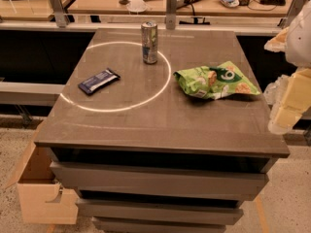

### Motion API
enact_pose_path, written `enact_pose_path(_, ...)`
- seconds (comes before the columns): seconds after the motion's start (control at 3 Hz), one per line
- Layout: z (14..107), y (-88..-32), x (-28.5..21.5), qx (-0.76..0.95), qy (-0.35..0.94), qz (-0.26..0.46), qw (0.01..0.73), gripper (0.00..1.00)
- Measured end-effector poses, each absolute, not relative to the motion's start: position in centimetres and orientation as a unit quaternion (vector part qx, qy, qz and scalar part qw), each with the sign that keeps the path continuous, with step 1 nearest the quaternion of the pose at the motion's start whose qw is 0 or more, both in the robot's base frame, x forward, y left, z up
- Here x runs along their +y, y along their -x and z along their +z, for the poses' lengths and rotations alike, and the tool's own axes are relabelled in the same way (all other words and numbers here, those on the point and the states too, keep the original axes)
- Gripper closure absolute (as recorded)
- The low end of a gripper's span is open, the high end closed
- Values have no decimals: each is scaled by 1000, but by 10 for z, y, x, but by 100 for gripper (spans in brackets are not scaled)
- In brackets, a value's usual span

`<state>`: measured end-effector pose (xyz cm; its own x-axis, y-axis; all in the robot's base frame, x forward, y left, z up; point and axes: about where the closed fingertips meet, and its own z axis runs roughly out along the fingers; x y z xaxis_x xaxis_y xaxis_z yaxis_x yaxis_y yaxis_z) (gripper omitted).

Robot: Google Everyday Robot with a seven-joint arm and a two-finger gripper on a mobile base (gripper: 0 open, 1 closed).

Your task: Pick green rice chip bag

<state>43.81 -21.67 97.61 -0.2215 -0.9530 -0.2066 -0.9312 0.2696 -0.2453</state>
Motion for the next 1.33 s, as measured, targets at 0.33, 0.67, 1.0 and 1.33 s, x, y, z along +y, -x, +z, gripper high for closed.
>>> enact_pose_path(0.33,976,-438,-217,781,603,-34,159,0)
enact_pose_path(0.67,972,-466,-224,786,589,-20,187,0)
enact_pose_path(1.0,957,-502,-226,784,590,-1,195,0)
enact_pose_path(1.33,927,-542,-223,776,601,21,190,0)
